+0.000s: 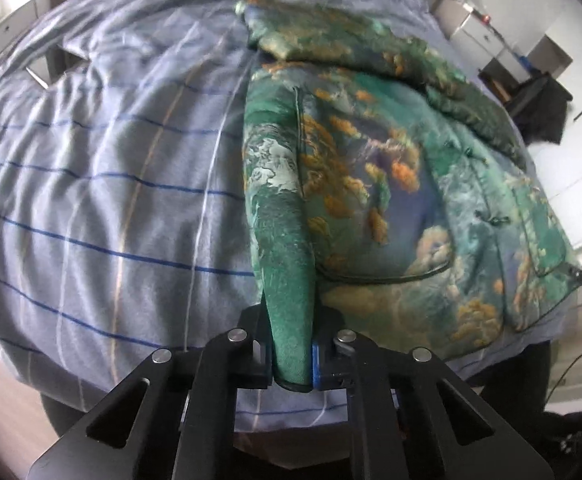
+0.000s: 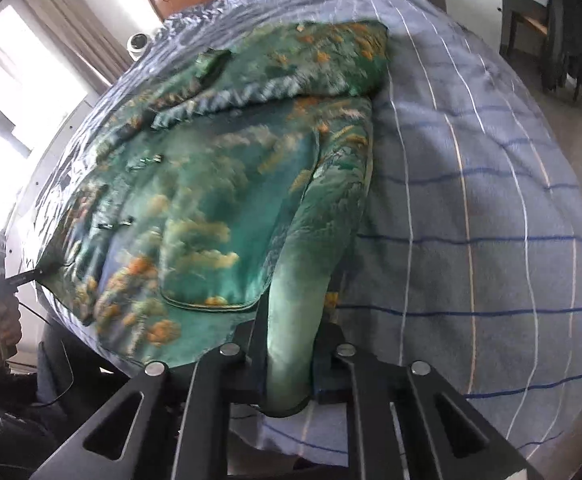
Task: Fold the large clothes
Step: 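Grasp the jacket hem with both tools and lift it toward the collar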
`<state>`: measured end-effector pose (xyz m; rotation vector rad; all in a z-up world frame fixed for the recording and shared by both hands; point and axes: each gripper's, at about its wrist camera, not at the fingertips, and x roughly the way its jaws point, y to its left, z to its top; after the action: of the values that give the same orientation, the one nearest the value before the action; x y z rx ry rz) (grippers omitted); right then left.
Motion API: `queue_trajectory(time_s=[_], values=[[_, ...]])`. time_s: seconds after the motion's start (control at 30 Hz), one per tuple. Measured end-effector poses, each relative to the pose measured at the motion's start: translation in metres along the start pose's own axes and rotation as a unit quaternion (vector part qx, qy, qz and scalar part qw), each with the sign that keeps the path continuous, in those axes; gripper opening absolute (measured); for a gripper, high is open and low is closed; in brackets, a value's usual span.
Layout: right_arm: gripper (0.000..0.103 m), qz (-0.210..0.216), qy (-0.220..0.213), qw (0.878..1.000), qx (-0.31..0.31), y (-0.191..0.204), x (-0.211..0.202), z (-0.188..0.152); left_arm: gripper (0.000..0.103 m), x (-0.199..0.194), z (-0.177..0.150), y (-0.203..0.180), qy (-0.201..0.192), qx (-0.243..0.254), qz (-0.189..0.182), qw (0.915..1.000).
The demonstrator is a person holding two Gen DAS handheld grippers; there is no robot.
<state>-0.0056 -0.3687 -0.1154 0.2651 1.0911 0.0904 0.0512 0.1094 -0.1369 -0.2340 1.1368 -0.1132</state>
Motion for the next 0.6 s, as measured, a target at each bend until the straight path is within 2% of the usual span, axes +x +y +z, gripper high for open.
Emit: queue_trajectory(time_s=[0.13,0.23,0.47,0.53,0.6], values=[[0.014,0.004,-0.014,1.000,-0.009,0.014,-0.018,0.000,0.010,-0.014,-0.004,0.002,-0.010,-0.003,-0.006,0.9999],[0.014,0.014,-0.014,1.000,-0.010,0.020,-0.028,-0.005,0.010,-0.025,0.006,0.013,-0.008,-0.006,-0.011,0.9999],[0.014,0.024,0.032,0.999,-0.025,0.036,-0.038,-0.029,0.010,-0.045,-0.026,0.029,0.023,-0.021,-0.022,0.9993],[0.014,0.042,0.047,0.998,-0.014,0.038,-0.047,-0.041,0.010,-0.057,-0.037,0.035,0.028,-0.028,-0.025,0.9989],[0.014,0.069,0.052,0.996,0.004,0.038,-0.061,-0.049,0.010,-0.075,-0.042,0.041,0.020,-0.049,-0.048,0.9974]])
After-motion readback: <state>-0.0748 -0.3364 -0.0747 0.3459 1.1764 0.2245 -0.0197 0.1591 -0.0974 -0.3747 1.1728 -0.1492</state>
